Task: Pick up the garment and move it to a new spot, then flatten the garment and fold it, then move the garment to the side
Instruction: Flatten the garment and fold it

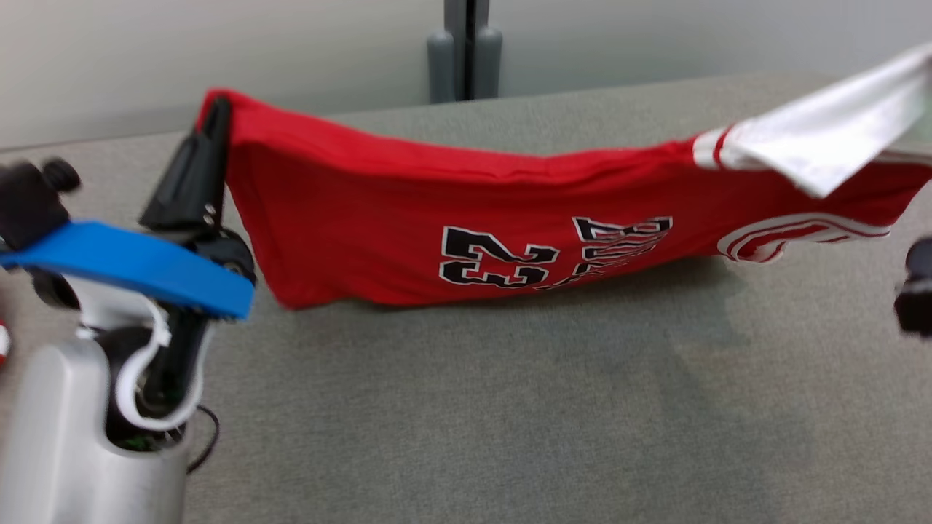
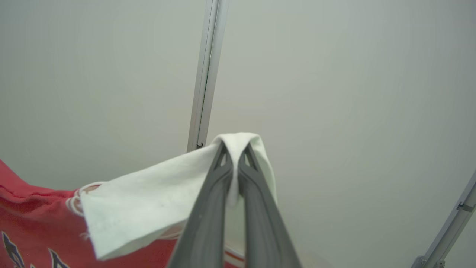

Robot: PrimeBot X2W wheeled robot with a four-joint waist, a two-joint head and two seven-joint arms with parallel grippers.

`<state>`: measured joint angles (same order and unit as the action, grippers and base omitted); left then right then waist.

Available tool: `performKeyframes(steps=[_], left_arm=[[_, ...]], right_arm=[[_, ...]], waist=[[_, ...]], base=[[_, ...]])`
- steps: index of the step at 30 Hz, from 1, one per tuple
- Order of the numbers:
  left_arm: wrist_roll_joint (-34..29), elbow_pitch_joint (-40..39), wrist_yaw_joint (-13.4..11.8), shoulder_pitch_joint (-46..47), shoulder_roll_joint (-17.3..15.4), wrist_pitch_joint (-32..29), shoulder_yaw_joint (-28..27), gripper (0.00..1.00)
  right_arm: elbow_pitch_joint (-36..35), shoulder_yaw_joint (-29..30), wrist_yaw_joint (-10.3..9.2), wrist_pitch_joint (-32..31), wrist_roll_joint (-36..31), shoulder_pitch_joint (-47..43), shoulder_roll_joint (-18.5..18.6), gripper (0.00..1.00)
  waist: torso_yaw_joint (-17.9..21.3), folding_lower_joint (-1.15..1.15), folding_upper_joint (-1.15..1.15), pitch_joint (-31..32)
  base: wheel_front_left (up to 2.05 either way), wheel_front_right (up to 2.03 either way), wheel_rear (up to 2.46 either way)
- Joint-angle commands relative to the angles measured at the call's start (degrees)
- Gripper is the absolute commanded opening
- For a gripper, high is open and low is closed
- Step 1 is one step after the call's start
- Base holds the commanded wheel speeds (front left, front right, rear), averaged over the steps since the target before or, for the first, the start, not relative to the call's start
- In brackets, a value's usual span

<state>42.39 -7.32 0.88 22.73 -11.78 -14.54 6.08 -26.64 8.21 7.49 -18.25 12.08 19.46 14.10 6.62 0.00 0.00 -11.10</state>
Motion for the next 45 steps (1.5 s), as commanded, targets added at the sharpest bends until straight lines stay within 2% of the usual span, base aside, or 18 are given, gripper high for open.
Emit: performKeyframes(steps=[1,5,10,13,18,24,27,31,35,36,37,40,41,42,43,45], left_arm=[[0.6,-0.7,-0.8,2.0,-0.6,-1.5,-0.7,0.0],[-0.8,-0.6,-3.1,9.8,-3.8,-5.4,-2.1,0.0],[-4.0,4.9,-4.5,21.3,-5.7,-4.1,-3.1,0.0],[-5.1,10.2,-3.6,28.8,-5.9,-1.4,-3.4,0.0],[-7.5,19.5,-1.2,39.6,-6.8,5.0,-3.8,0.0],[-9.1,23.9,1.4,47.8,-7.2,13.0,-3.8,0.0],[-9.9,25.3,2.2,48.7,-6.8,15.6,-3.0,0.0],[-11.4,26.4,3.1,45.6,-6.6,19.1,-1.5,0.0],[-13.4,27.7,3.9,38.9,-5.9,23.0,1.1,0.0],[-13.4,27.7,3.9,38.9,-5.9,23.0,1.1,0.0],[-13.4,28.5,3.9,34.7,-4.9,24.7,1.6,0.0],[-13.8,29.0,3.3,27.7,-4.2,26.4,2.6,0.0],[-13.8,29.0,3.3,27.7,-4.2,26.4,2.6,0.0],[-13.9,29.0,2.8,22.1,-3.7,26.9,2.9,0.0],[-13.9,29.0,2.8,22.1,-3.7,26.9,2.9,0.0],[-13.5,28.9,2.0,16.6,-3.6,27.1,2.9,0.0]], right_arm=[[1.8,-0.4,0.01,-0.8,1.4,3.3,1.1,0.0],[10.1,-2.8,0.01,-1.6,5.4,15.9,4.1,0.0],[24.9,-8.4,0.0,2.5,6.6,32.6,6.3,0.0],[31.8,-11.1,0.01,8.7,4.3,42.8,7.3,0.0],[40.1,-13.1,-0.02,17.5,0.7,56.2,8.5,0.0],[45.2,-12.9,-0.03,22.7,-2.5,64.6,9.5,0.0],[46.1,-12.5,-0.04,23.4,-3.9,62.8,10.6,0.0],[46.6,-11.1,-0.04,22.3,-5.4,55.5,11.3,0.0],[45.4,-9.5,-0.04,21.1,-4.2,43.9,9.3,0.0],[45.4,-9.5,-0.04,21.1,-4.2,43.9,9.3,0.0],[44.2,-8.4,-0.04,20.3,-3.3,36.6,7.4,0.0],[41.0,-6.9,-0.04,18.3,-1.5,25.5,4.4,0.0],[41.0,-6.9,-0.04,18.3,-1.5,25.5,4.4,0.0],[38.4,-6.5,-0.03,16.1,0.0,17.9,2.5,0.0],[38.4,-6.5,-0.03,16.1,0.0,17.9,2.5,0.0],[35.3,-5.7,-0.02,13.5,1.0,10.7,0.7,0.0]], waist=[[-0.3,0.0,0.0,-2.0],[0.4,0.0,0.0,-9.1],[1.1,0.0,0.0,-16.8],[0.8,0.0,0.0,-19.7],[0.2,0.0,0.0,-20.2],[-0.2,0.0,0.0,-20.2],[-0.4,0.0,0.0,-20.5],[-0.4,0.0,0.0,-21.5],[-0.7,0.0,0.0,-21.4],[-0.7,0.0,0.0,-21.4],[-0.8,0.0,0.0,-20.8],[-1.0,0.0,0.0,-19.1],[-1.0,0.0,0.0,-19.1],[-1.2,0.0,0.0,-17.5],[-1.2,0.0,0.0,-17.5],[-1.4,0.0,0.0,-15.5]], base=[[0.0,0.0,0.0],[0.0,0.0,0.0],[0.0,0.0,0.0],[0.0,0.0,0.0],[0.0,0.0,0.0],[0.0,0.0,0.0],[0.0,0.0,0.0],[0.0,0.0,0.0],[0.0,0.0,0.0],[0.0,0.0,0.0],[0.0,0.0,0.0],[0.0,0.0,0.0],[0.0,0.0,0.0],[0.0,0.0,0.0],[0.0,0.0,0.0],[0.0,0.0,0.0]])
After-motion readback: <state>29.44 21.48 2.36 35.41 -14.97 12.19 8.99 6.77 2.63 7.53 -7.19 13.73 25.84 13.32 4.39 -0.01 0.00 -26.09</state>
